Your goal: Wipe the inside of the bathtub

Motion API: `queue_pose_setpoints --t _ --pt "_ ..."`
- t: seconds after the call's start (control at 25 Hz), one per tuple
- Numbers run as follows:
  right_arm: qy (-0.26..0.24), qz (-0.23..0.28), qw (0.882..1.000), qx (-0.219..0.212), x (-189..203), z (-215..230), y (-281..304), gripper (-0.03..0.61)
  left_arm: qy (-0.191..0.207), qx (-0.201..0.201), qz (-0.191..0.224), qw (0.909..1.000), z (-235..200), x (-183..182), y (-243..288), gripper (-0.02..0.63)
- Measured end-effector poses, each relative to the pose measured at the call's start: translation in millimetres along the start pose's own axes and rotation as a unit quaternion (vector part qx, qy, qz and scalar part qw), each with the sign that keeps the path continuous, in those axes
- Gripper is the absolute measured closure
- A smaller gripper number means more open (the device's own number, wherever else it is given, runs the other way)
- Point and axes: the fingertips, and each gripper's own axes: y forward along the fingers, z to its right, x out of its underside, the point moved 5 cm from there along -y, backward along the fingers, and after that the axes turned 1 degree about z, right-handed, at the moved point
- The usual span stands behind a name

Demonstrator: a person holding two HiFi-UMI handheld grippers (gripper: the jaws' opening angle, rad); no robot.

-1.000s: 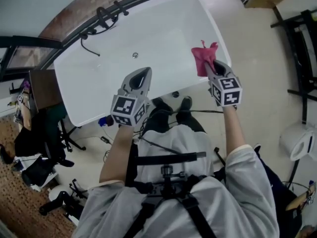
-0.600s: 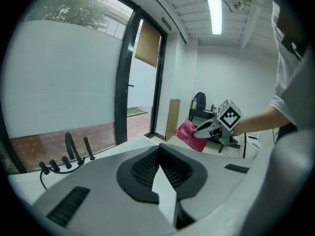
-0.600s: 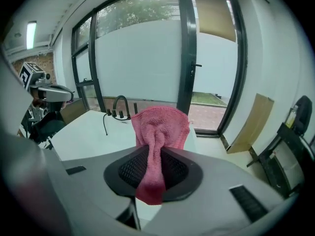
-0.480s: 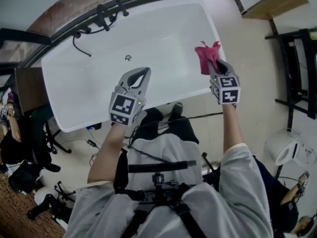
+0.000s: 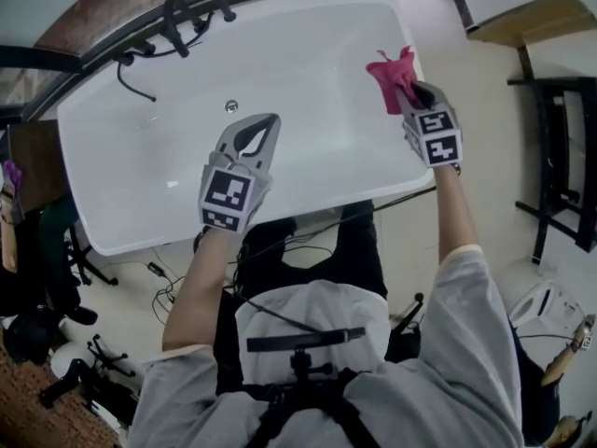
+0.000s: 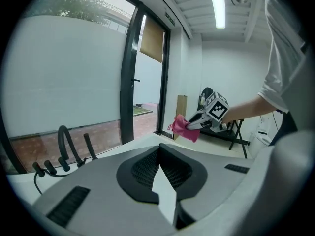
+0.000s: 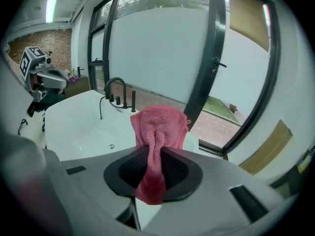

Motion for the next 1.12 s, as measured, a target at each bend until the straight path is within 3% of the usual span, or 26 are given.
queue_pose_setpoints --t 0.2,0.48,0.64,0.92,1.12 --pt "-0.090 -0.014 0.994 -0.061 46 -11 109 0.503 -0.024 -0.028 -0.014 0.9992 1 54 74 0.609" --pt "-0.165 -0.050 0.979 -0.112 141 -28 230 0.503 -0.014 -0.024 -0.048 0.9985 9 139 185 0.609" --pt "-0.179 -0.062 0.972 -0.140 178 -46 284 0.503 -0.021 -0.021 -0.069 0.9972 3 193 231 0.609" --pt "-0.157 -0.100 0.972 -0.143 239 -56 383 0.503 -0.025 -0.014 -0.095 0.9951 -15 269 295 0.609" --pt "-0.169 -0.128 0.967 -0.143 275 -65 443 0.503 -0.029 -0.005 -0.106 0.9940 -23 311 335 0.609"
